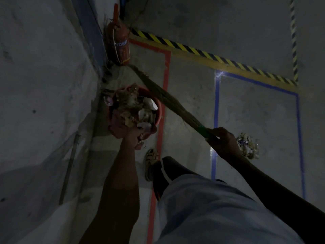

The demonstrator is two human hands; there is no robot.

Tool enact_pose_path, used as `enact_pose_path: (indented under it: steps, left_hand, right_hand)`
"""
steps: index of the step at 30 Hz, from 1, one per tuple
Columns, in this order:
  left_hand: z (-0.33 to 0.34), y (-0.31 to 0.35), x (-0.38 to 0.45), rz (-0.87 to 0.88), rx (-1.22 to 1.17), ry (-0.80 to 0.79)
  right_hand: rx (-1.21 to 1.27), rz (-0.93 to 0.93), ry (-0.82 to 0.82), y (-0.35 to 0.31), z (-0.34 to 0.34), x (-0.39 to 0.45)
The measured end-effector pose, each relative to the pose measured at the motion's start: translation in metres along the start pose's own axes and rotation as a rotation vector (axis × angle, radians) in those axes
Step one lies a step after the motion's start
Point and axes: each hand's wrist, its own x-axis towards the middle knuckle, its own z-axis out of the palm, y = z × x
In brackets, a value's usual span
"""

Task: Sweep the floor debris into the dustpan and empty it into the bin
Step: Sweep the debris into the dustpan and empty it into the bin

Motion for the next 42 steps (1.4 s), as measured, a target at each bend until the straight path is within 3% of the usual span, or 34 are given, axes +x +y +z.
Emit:
enact_pose_path:
  steps: [3,11,21,29,33,36,42]
  left_hand:
    - [0.003,0.008,-0.006,0.024,-0.013,0.017]
    - [-0.003,-0.038,0.028,-0.174,-0.013,0.005]
    - [0.025,-0.075,0.001,-0.204,-0.086,0.07]
    - [0.103,-0.092,-0.02,-0.144,-0.132,0.079]
    - [0.16,-0.105,-0.015,-0.125,-0.129,0.11]
    - [0.201,-0.128,0.009,-0.142,-0.159,0.145]
    - [0.274,-0.215,0.096,-0.13,-0.21,0.273]
  right_hand:
    - [-0.019,0.024,0.014,-0.002,0.0,0.005]
    - [-0.021,0.026,0.016,0.006,-0.005,-0.005]
    - [0.015,0.235,0.011,0.051,-0.009,-0.027]
    - [0.161,0.349,-0.023,0.139,-0.004,-0.064]
    - [0.388,0.566,-0.071,0.179,-0.003,-0.086]
    - [0.564,0.731,-0.12,0.219,0.006,-0.093]
    - [0.672,0.812,-0.201,0.307,0.073,-0.074]
